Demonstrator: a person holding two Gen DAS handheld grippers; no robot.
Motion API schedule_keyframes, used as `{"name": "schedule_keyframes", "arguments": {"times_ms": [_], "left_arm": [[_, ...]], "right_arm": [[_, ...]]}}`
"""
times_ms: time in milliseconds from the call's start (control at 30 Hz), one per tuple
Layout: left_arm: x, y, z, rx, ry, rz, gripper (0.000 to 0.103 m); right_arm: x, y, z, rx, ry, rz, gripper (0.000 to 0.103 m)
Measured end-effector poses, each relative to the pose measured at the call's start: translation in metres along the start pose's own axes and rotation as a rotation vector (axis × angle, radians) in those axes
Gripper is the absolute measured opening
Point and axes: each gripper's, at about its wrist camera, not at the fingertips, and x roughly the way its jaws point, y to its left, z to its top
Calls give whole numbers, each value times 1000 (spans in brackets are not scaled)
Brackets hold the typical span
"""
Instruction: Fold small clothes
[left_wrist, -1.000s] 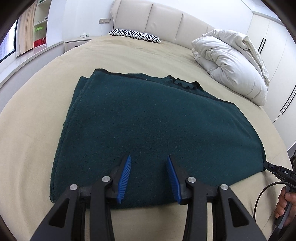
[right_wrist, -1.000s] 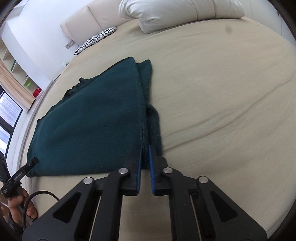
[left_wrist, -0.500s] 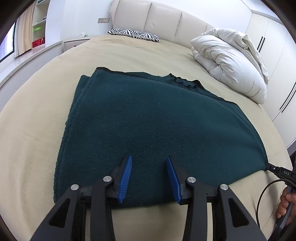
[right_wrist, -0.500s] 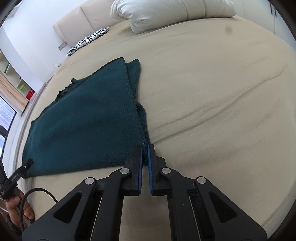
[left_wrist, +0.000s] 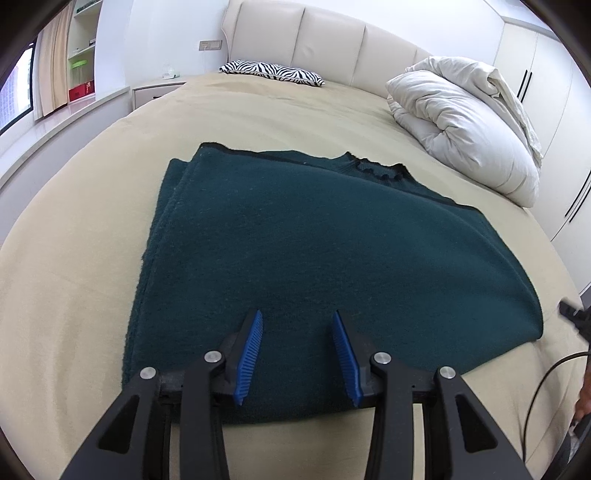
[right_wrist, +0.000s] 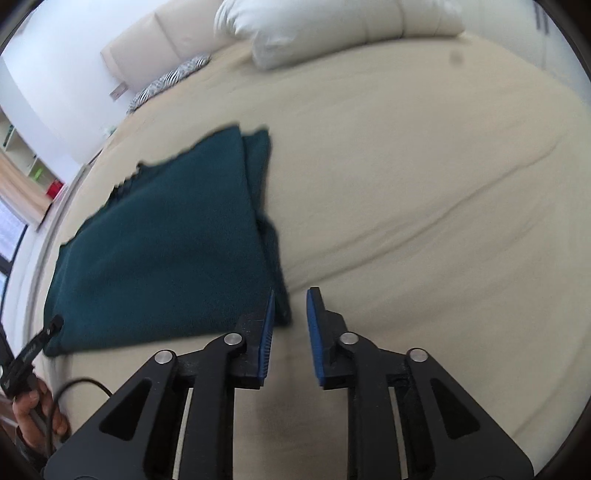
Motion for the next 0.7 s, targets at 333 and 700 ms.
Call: {"name": "schedule_keyframes", "arguments": {"times_ms": [333,700], "left_arm": [[-2,32,-2,-68,29,10,20],[-15,32,2,-77,7,28,25]], "right_arm": [[78,105,40,-81,80,314,19],[87,187,-42,-277,148,320,20]]}}
